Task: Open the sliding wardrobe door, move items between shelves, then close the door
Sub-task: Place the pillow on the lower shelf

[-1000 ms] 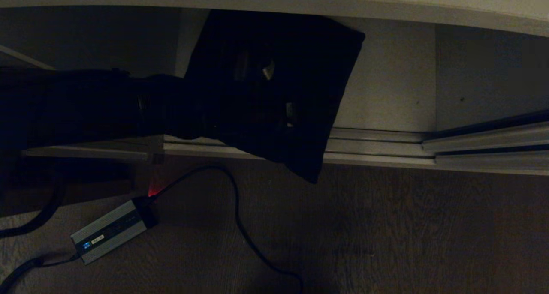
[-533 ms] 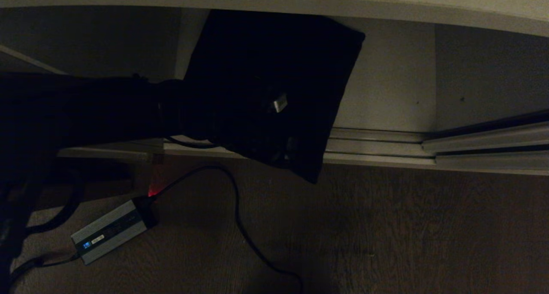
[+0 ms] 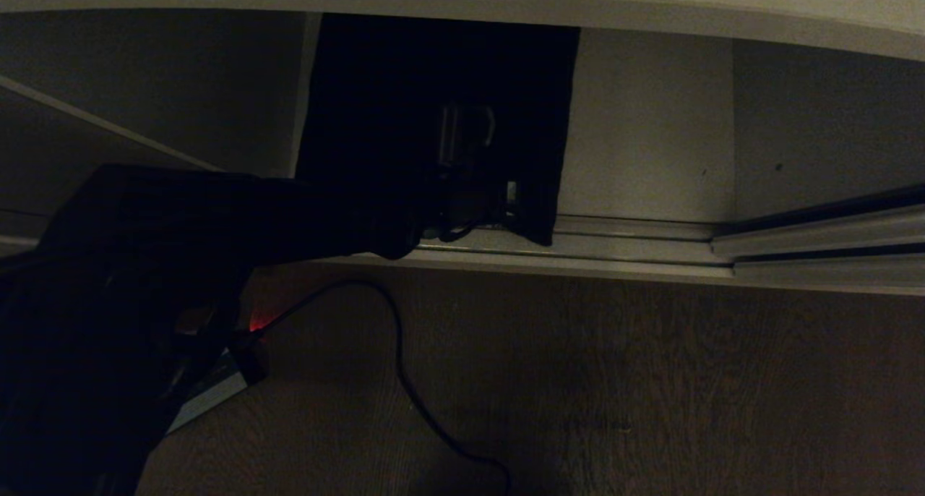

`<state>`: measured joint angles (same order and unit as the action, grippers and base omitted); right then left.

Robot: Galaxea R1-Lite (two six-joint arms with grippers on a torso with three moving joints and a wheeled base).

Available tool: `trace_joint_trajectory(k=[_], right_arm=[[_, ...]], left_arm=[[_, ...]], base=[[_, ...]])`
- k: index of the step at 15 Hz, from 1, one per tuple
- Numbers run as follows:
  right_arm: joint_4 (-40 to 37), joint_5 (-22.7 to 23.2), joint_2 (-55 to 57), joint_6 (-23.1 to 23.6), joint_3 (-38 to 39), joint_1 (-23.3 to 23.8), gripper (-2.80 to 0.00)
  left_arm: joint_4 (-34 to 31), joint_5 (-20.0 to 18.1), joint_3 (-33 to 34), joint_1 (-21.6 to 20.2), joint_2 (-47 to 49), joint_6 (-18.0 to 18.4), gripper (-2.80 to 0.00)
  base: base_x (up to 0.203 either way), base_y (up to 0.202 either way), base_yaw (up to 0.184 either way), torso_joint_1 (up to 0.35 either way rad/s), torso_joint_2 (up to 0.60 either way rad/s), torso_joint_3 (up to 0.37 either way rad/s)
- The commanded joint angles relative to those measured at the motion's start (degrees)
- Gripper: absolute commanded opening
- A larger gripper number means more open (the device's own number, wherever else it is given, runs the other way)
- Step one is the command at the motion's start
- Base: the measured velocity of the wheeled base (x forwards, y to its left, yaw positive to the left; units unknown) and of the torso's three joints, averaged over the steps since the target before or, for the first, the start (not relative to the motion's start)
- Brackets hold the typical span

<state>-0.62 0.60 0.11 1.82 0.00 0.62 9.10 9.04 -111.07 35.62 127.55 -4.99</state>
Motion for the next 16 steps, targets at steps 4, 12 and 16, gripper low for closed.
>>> trace_joint_trajectory(k=[4,12,16], right_arm=[[0.01,0.02,0.06,0.03,0.18,-0.01,-2.80],[0.01,0.02,0.07,0.03,0.18,-0.01,-2.80],[0.01,0.02,0.05,0.03,0.18,-0.01,-2.80]], left_arm=[[12.18,1.60,-0.26,1.42,-0.37,2.23,-2.80],[-10.90,1.49,11.71,2.17,-15.31,-2.67,-2.80],[-21.87,-0.07,20.98,2.45,-27.28,-5.67,-2.80]], base=[[0.000,0.000,0.000,0.000,0.00,0.000],[0.000,0.000,0.000,0.000,0.00,0.000],[0.000,0.000,0.000,0.000,0.00,0.000]])
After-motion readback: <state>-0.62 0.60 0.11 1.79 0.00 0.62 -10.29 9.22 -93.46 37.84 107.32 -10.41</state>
